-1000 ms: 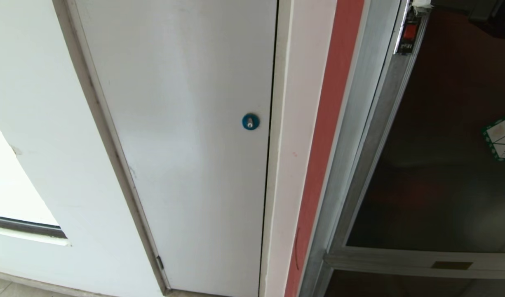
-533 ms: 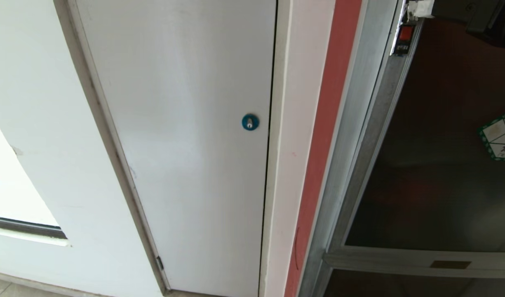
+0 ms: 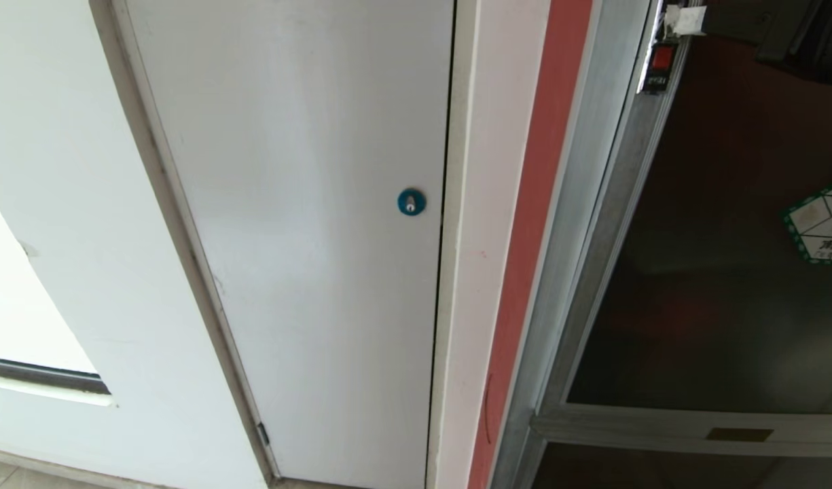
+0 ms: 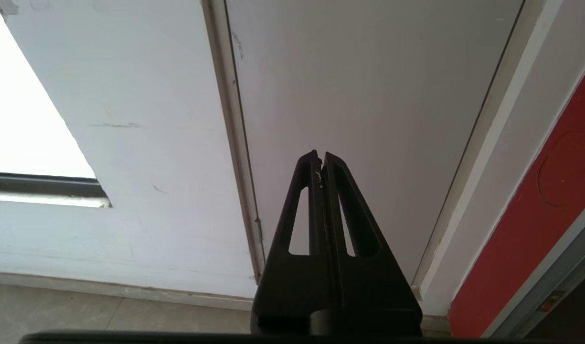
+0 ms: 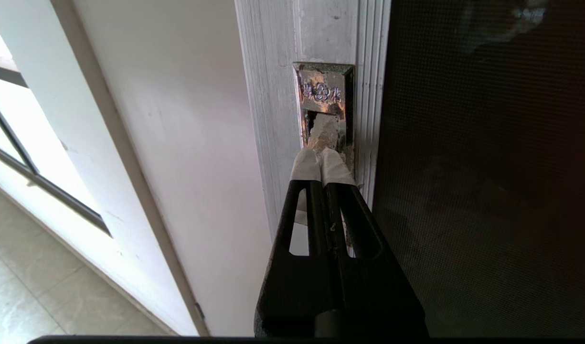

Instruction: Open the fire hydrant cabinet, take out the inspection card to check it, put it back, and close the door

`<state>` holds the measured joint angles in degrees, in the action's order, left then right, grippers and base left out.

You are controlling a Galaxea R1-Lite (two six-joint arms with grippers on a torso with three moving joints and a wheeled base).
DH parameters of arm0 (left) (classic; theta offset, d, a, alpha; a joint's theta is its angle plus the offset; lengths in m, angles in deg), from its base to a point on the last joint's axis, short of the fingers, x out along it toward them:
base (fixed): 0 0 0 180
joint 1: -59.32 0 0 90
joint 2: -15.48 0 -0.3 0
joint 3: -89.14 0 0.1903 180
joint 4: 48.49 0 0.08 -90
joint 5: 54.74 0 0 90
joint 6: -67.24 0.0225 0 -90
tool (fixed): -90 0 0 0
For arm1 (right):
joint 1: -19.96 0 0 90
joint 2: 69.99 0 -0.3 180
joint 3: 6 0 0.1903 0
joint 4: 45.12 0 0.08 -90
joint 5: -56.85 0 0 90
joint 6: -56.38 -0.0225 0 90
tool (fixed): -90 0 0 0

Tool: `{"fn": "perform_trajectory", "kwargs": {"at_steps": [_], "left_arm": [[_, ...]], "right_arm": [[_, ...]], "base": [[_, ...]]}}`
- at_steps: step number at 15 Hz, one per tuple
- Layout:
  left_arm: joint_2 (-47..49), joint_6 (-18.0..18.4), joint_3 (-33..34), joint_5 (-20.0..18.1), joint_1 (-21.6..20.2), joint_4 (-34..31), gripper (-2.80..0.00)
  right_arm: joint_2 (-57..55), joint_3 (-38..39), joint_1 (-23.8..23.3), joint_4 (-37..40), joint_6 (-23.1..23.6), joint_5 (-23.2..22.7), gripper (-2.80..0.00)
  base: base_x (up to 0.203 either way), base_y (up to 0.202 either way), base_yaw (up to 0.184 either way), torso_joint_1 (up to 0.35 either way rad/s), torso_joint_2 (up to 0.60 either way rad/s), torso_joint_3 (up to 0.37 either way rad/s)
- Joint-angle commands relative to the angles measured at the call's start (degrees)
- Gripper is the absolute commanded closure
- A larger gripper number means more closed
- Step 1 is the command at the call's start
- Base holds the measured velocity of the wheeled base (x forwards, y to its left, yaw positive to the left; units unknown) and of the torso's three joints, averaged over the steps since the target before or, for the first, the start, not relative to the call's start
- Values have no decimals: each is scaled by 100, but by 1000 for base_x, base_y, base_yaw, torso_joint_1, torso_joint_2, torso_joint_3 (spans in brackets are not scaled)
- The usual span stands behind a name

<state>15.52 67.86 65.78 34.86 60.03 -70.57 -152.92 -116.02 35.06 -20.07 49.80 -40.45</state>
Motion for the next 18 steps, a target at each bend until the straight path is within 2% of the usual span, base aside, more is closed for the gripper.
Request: {"fn": "perform_trajectory", "kwargs": {"at_steps": [1, 18], "left_arm": [[4, -1, 79, -3, 0, 3, 0], [4, -1, 79, -4, 0, 3, 0]], "right_arm": [[-201, -10, -24, 17, 34, 8, 0], [-188, 281, -156, 8, -1, 1, 0]], "base": [[0, 0, 0, 0, 0, 0], [0, 0, 0, 0, 0, 0]]}}
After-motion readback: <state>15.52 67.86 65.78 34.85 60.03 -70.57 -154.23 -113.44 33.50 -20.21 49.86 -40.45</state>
